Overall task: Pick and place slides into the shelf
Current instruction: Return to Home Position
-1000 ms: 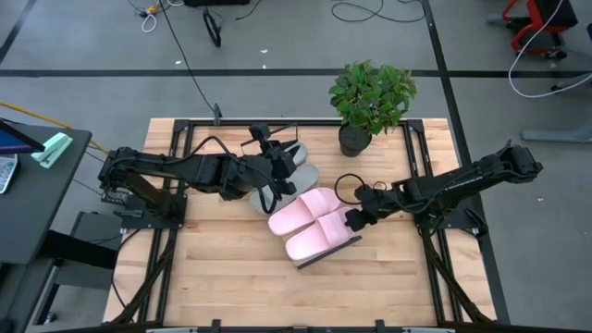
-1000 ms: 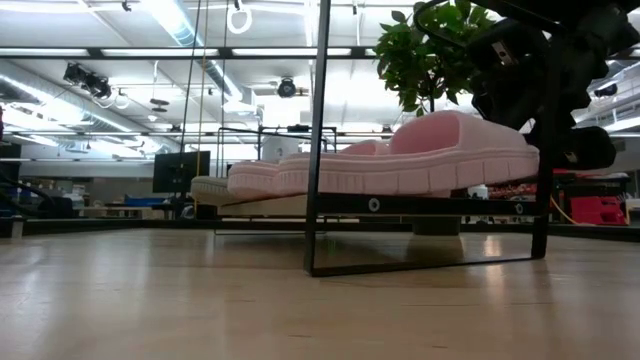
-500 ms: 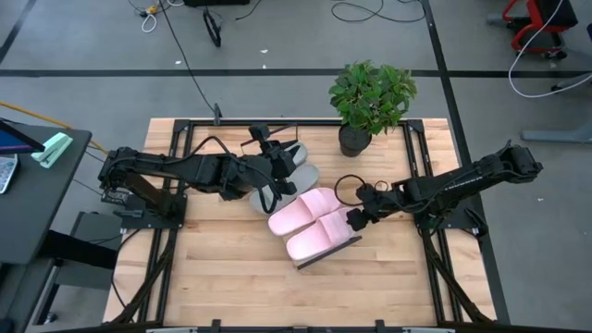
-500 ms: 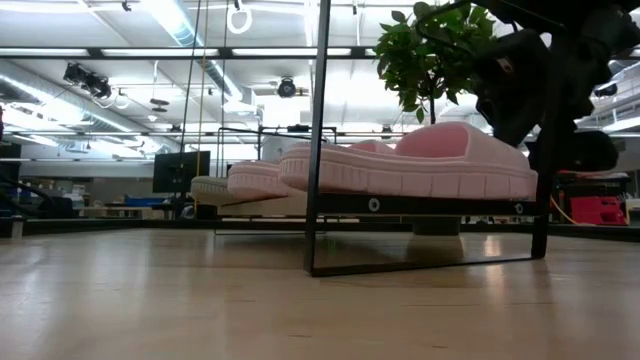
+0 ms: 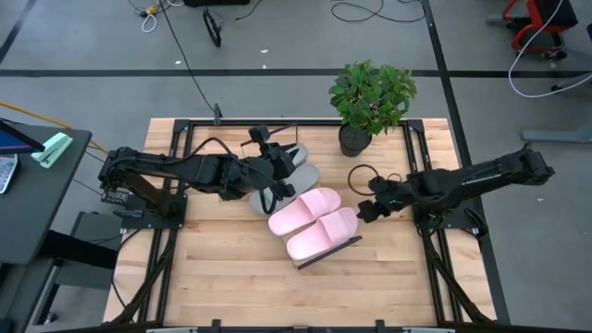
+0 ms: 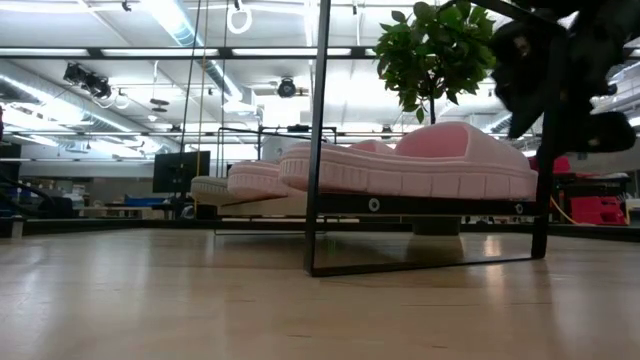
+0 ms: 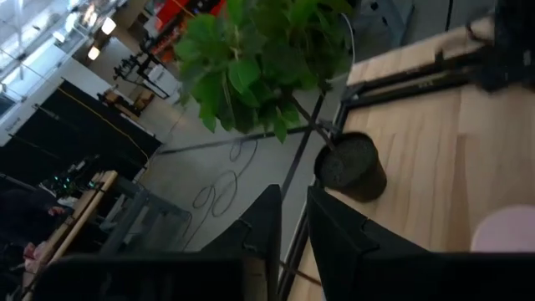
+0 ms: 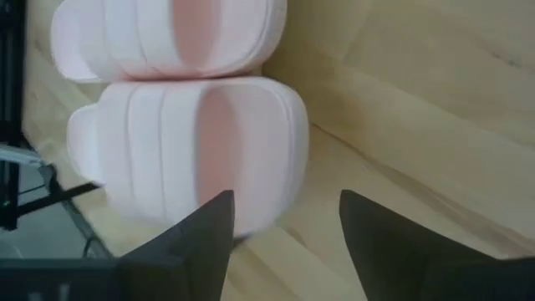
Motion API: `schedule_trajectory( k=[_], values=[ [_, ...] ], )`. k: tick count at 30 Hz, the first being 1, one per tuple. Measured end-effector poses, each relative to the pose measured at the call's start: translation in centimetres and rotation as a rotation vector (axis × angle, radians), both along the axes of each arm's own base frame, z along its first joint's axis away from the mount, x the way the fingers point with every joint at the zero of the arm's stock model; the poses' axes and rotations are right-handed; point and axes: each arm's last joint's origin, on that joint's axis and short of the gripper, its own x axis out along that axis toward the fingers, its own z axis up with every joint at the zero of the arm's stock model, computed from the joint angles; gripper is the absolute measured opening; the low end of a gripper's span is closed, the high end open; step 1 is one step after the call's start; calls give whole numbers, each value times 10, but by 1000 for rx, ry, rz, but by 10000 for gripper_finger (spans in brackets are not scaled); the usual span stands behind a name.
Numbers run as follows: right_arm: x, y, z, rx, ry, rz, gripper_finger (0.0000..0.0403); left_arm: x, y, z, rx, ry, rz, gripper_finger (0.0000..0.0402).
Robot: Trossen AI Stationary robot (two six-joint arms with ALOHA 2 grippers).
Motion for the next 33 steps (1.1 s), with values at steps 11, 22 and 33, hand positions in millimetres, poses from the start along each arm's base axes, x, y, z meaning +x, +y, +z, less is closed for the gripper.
schedule_trajectory(
  k=[11,22,33],
  values=[
    [-46,-8,61,-148,-29,76,147,-6,0,-14,-140,46,-2,61],
    [-40,-8,96,-454,-159,366,6,-1,-2,-48,-267,-29,23,20],
    [-29,-8,116,-721,-187,577,2,0,-18,-56,-453,-157,-9,9]
  ],
)
